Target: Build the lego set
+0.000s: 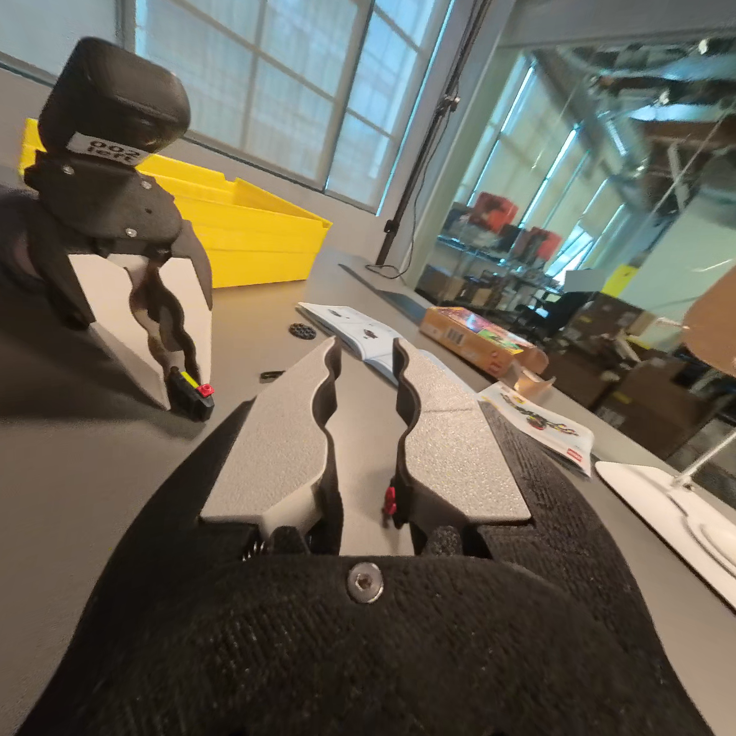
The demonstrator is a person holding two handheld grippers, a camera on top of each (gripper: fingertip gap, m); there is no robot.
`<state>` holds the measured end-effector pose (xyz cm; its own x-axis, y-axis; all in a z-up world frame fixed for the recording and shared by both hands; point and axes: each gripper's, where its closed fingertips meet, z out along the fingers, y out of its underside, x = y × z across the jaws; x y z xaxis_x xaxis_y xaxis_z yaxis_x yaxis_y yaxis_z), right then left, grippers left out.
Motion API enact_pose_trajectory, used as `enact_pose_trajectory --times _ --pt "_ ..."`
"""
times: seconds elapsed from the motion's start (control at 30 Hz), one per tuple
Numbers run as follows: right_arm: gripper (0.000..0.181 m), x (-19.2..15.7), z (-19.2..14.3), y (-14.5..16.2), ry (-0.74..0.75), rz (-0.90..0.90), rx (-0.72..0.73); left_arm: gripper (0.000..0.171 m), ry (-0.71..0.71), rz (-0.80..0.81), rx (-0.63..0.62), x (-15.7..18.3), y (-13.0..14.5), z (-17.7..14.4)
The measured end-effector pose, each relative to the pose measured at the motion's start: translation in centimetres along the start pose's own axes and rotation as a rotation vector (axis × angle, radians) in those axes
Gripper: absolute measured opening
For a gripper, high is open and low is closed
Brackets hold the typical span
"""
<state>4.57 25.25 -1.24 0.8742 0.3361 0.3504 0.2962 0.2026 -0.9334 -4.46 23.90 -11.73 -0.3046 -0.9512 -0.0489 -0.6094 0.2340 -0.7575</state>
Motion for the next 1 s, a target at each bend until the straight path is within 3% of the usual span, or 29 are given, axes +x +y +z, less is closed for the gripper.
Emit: enact_pose_trajectory --times 0.17,0.4,0.53,0.63,0.7,0.77,1.0 --pt "0.023 0.9 -0.4 -0.5 0.072 -0.037 0.051 0.018 -0.029 -0.003 -0.002 -0.3 0.0 0.0" --pt "0.014 1.8 -1.8 -1.6 0.13 -0.06 0.112 0.033 -0.134 -0.054 0.026 -0.6 0.6 -1.5" --pt "0.014 3.3 -2.4 -1.6 0.192 -0.031 0.12 0.039 -0.181 -0.133 0.193 1.2 0.1 -6.8" --pt "0.014 4.4 -2.4 -1.2 0.227 0.005 0.118 0.032 -0.37 -0.232 0.222 -0.9 1.3 -13.5" --pt "0.015 4.8 -2.2 -1.0 0.243 0.016 0.11 0.028 -0.538 -0.317 0.15 -3.9 3.6 -18.2" --pt "0.015 5.1 -1.9 -0.7 0.25 0.02 0.101 0.027 -0.579 -0.37 0.011 -5.9 6.4 -20.8" --pt "0.013 5.5 -1.8 -0.2 0.274 0.012 0.072 0.008 -0.292 -0.336 -0.368 -7.4 12.0 -18.6"
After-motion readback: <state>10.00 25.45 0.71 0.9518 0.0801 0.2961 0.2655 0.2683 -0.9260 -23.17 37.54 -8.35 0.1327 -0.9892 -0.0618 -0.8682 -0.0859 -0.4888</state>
